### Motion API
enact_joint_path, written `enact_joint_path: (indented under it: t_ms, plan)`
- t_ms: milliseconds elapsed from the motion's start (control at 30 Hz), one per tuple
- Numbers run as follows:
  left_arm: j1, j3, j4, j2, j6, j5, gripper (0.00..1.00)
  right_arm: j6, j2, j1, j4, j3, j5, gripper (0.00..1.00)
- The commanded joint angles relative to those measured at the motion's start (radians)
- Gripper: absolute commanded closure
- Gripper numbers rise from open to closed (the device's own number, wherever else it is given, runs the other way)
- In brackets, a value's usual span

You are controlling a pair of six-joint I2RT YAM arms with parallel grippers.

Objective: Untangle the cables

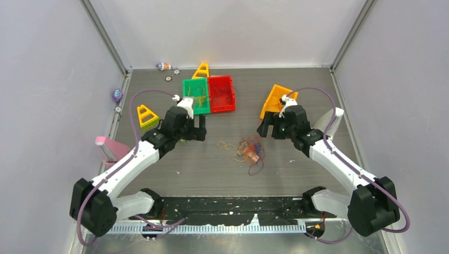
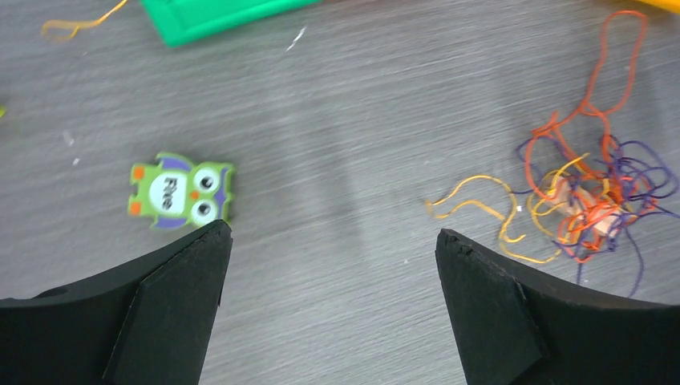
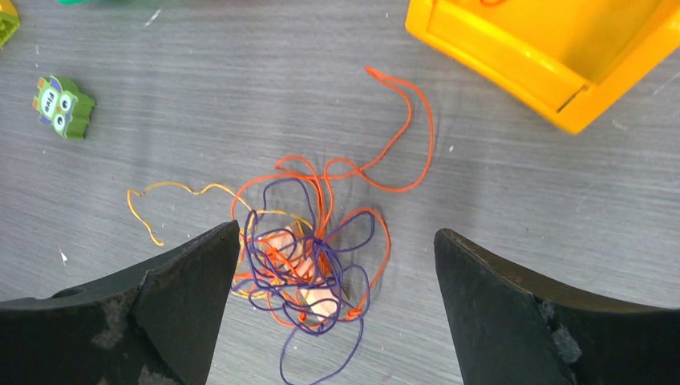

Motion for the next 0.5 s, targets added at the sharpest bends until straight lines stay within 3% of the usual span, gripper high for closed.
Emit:
enact_joint_path:
  t_ms: [0, 233, 467]
  plan:
    - [0.01, -0.099, 0.053, -0.11, -0.073, -0.139, 0.01, 0.012, -0.049, -0.002, 0.005, -0.053, -0.034, 0.05]
    - [-0.01, -0.235, 0.218, -0.122, -0.066, 0.211, 0.07, 0.013, -0.057, 0.004, 0.024, -0.122, -0.072, 0.12]
    - [-0.129, -0.264, 0.342, -0.029, -0.084, 0.286, 0.1, 0.013, 0.01, 0.026, 0.081, -0.16, -0.104, 0.22]
